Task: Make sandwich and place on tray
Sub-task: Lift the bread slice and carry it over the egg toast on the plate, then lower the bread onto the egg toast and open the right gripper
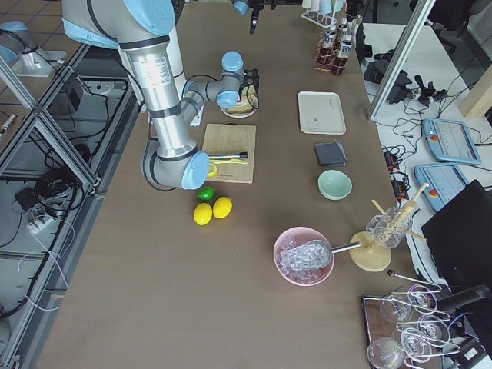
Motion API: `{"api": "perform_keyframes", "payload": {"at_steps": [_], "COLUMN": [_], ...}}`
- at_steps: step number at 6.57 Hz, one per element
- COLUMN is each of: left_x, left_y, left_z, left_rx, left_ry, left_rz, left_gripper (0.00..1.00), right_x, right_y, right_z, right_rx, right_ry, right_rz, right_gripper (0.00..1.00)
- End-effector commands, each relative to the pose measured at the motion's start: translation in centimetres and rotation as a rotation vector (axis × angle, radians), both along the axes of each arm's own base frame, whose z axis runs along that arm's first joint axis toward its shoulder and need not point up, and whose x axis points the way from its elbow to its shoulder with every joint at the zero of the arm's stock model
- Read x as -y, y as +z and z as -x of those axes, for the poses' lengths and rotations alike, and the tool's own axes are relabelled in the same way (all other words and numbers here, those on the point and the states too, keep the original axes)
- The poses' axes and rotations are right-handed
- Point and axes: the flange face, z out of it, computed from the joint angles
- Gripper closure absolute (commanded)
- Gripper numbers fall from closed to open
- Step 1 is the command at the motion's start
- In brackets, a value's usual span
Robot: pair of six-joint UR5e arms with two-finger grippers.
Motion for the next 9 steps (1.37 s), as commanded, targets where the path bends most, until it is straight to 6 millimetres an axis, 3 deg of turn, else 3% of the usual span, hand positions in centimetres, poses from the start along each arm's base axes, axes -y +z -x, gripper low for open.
{"api": "perform_keyframes", "payload": {"at_steps": [1,4,5,6,7,9], "left_x": [0.0,0.1,0.0,0.0,-0.1,-0.1], "left_y": [0.1,0.1,0.1,0.1,0.1,0.1], "left_z": [0.0,-0.1,-0.1,-0.2,-0.3,-0.3], "left_rx": [0.001,0.002,0.002,0.002,0.002,0.002], "left_ry": [-0.001,-0.006,-0.006,-0.004,-0.003,-0.004], "left_rz": [0.001,0.001,0.001,0.001,0.001,-0.001], "left_gripper": [0.02,0.02,0.02,0.02,0.02,0.02], "right_x": [-0.3,-2.0,-2.0,-1.3,-0.5,0.6], "right_y": [1.3,1.8,1.7,1.7,1.5,-0.6], "right_z": [3.1,5.3,5.2,4.8,3.9,0.5], "right_rx": [-0.045,-0.062,-0.060,-0.059,-0.053,0.003], "right_ry": [0.019,0.034,0.037,0.048,0.062,0.022], "right_rz": [-0.004,0.011,0.013,0.015,0.049,0.067], "right_gripper": [1.00,1.00,0.86,0.05,0.00,0.00]}}
